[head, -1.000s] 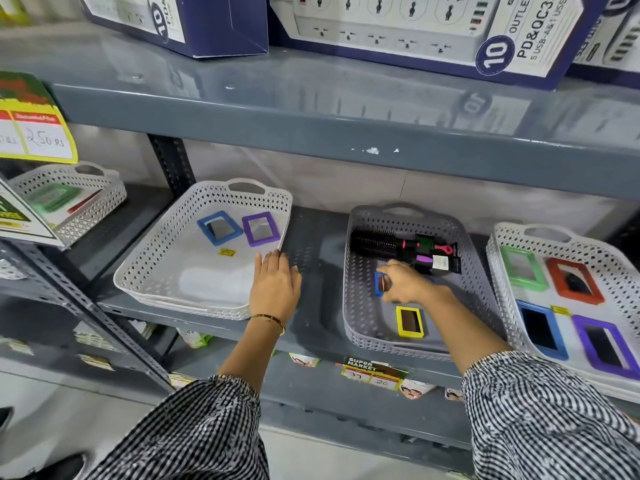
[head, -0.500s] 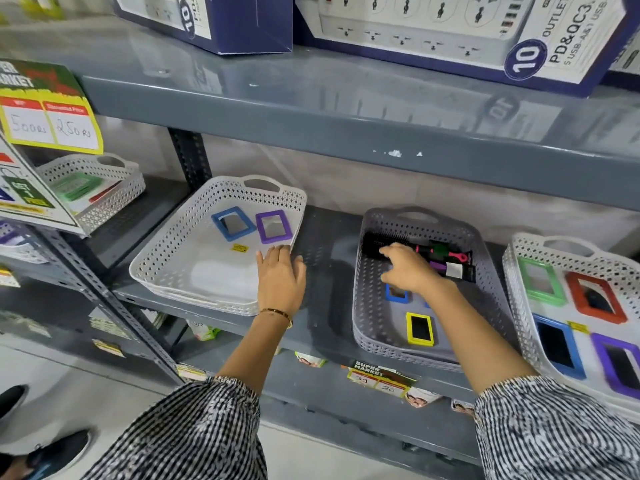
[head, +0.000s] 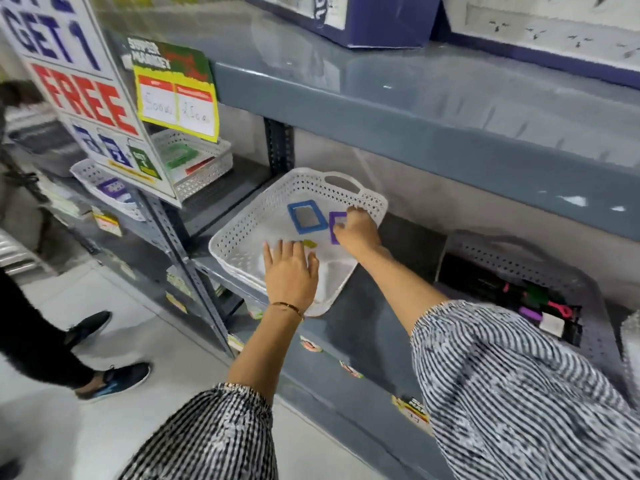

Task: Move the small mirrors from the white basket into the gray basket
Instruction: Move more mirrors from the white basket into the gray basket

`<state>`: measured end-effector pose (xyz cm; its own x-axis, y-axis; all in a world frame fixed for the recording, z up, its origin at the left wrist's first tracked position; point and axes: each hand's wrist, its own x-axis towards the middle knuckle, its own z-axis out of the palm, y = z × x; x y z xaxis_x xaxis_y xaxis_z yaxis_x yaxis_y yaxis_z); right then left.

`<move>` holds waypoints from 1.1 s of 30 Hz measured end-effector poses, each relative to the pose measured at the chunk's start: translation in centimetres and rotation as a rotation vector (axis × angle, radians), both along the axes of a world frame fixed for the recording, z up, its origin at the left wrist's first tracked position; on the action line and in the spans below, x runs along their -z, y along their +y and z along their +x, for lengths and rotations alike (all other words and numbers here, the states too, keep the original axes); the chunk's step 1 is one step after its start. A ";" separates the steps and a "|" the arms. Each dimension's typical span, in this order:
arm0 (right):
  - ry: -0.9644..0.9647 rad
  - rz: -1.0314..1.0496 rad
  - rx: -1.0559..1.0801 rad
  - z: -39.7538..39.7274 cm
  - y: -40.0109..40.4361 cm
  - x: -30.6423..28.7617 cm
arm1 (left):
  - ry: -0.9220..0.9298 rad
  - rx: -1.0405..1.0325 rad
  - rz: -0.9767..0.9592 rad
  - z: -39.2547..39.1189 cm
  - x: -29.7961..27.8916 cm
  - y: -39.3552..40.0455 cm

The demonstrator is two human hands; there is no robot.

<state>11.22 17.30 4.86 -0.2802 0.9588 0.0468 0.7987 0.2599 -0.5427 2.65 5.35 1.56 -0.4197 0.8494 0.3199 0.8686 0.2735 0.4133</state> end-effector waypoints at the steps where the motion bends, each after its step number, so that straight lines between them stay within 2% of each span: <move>1: -0.061 -0.038 0.007 -0.8 0.5 0.6 | 0.010 0.000 -0.021 -0.1 0.4 -0.1; 5: -0.343 -0.182 0.027 -2.6 2.3 2.5 | 0.034 0.016 -0.045 0.0 1.0 0.0; 8: -0.512 -0.203 0.061 -3.2 3.0 3.5 | 0.033 0.020 -0.051 -0.1 1.2 0.0; 13: -0.641 -0.171 0.095 -3.5 3.0 3.9 | 0.018 0.022 -0.021 0.0 1.2 -0.1; 19: -0.616 -0.097 0.071 -3.5 2.3 3.1 | 0.033 0.048 -0.024 -0.1 0.9 -0.3; 21: -0.558 -0.050 0.059 -3.3 1.5 2.5 | 0.041 0.045 -0.022 -0.1 0.9 -0.3; 25: -0.306 0.022 0.044 -1.5 -1.0 0.6 | 0.059 0.045 0.010 -0.1 0.8 -0.4; 28: -0.224 0.055 0.067 2.1 -4.0 -1.3 | 0.118 0.085 0.096 0.4 0.5 -0.4; 33: -0.123 0.107 0.289 11.7 -9.6 -3.1 | 0.017 0.215 0.190 4.8 -1.2 -0.6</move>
<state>22.95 7.73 7.97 -0.0067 0.9910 0.1340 0.9055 0.0629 -0.4196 7.48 4.70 2.75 -0.2292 0.8426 0.4873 0.9057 0.0012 0.4239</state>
